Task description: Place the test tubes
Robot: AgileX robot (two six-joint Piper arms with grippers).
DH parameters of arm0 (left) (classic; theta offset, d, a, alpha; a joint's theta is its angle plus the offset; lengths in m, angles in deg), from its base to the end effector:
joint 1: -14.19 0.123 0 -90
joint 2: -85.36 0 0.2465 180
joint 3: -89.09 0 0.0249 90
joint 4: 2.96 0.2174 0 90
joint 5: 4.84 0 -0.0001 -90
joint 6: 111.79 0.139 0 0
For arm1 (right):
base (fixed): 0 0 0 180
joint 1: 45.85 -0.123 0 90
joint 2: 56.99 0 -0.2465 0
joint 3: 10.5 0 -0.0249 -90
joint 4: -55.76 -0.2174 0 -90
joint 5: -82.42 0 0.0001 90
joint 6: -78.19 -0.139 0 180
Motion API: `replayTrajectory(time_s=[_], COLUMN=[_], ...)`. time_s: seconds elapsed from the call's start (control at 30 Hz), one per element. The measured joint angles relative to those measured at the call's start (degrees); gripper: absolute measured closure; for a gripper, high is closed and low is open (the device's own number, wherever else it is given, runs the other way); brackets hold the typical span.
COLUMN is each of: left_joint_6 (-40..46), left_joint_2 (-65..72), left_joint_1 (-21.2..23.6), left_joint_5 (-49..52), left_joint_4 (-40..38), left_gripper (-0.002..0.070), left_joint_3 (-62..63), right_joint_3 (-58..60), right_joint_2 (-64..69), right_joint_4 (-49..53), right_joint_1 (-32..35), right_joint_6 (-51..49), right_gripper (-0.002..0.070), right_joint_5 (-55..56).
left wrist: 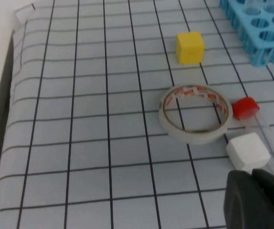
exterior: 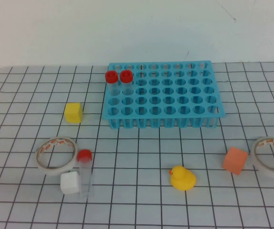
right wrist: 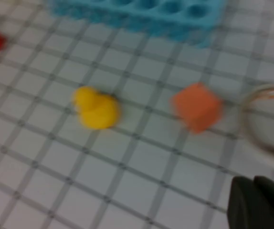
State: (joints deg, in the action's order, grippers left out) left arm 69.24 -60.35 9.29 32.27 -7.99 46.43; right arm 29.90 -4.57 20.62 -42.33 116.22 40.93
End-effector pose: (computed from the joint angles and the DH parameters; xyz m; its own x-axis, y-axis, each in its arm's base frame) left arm 0.1282 -0.0184 0.2788 -0.4109 -0.0170 -0.9115 0.1122 0.9913 -0.0690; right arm 0.1712 0.0426 0.2521 -0.5714 -0.1293 -0.8104 -0.3473 0.9328 0.0960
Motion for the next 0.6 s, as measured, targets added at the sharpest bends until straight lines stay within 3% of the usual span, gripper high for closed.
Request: replayTrajectory(time_s=[0.13,0.2,0.4,0.6], left_joint_6=[0.8,1.0,1.3,1.4], left_joint_2=[0.8,0.8,1.0,1.0], left_joint_1=[0.0,0.0,0.0,0.0], left_joint_5=[4.0,5.6,9.0,10.9], left_joint_4=[-0.1,0.0,0.1,0.1], left_gripper=[0.0676,0.0676,0.0676,0.0676], left_joint_3=[0.0,0.0,-0.3,-3.8], right_joint_3=[-0.1,-0.9,-7.5,-20.8], right_joint_2=[12.5,16.8,26.1,37.6], right_joint_4=[-15.8,-18.6,-20.3,-17.1], right_joint_1=[-0.4,-1.7,-11.0,-26.2], right_joint_6=[13.6,16.5,17.9,14.2], right_gripper=[0.0678,0.0676,0.0676,0.0676], right_joint_5=[-4.7,-4.2,-1.9,-1.0])
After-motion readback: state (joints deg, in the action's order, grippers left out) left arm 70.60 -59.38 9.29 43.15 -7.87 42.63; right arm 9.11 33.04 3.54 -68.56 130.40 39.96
